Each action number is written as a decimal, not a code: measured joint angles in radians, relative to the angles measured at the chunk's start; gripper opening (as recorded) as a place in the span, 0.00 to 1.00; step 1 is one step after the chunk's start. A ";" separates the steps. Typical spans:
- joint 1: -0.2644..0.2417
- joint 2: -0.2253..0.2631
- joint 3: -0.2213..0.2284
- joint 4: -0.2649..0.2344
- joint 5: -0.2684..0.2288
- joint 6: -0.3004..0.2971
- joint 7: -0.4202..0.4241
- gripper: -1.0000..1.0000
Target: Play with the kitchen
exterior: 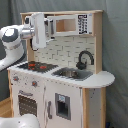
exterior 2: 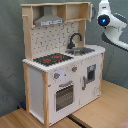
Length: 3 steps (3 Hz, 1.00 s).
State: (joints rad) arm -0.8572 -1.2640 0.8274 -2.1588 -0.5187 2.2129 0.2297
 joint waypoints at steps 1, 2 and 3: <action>-0.049 0.022 0.005 0.016 0.000 0.084 0.000 1.00; -0.102 0.062 0.050 0.073 0.002 0.138 0.001 1.00; -0.151 0.101 0.105 0.147 0.002 0.151 0.004 1.00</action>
State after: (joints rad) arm -1.0083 -1.1626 0.9325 -2.0116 -0.5165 2.3643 0.2338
